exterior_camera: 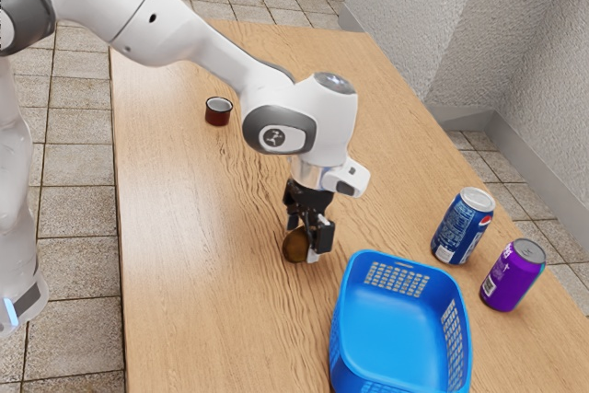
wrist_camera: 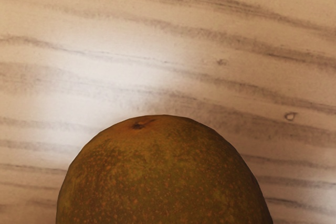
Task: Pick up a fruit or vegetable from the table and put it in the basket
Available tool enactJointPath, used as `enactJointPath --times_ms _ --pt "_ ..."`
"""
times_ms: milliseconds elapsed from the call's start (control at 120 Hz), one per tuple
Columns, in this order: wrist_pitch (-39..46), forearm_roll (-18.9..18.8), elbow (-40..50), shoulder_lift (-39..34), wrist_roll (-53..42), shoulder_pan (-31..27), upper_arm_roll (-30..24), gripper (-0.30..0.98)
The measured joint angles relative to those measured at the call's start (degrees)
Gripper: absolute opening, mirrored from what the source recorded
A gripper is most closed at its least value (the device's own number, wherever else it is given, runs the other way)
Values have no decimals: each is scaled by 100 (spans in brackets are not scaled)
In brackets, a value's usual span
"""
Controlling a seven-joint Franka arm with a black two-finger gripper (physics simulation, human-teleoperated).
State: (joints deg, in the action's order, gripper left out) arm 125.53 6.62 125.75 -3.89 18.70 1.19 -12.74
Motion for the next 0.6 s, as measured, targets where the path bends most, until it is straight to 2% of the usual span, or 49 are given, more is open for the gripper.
enactJointPath --times_ms 100,217,292,417,517,600 --pt "37 -2 -9 81 23 4 0 64" --pt "40 -8 -24 103 77 -1 0 40" --pt "22 -33 -54 69 115 -3 3 31" --pt "-156 -111 -306 -138 183 3 36 27" --pt "-503 -344 -989 -229 224 -6 43 26" --pt "-824 -533 -1373 -344 244 -75 -205 27"
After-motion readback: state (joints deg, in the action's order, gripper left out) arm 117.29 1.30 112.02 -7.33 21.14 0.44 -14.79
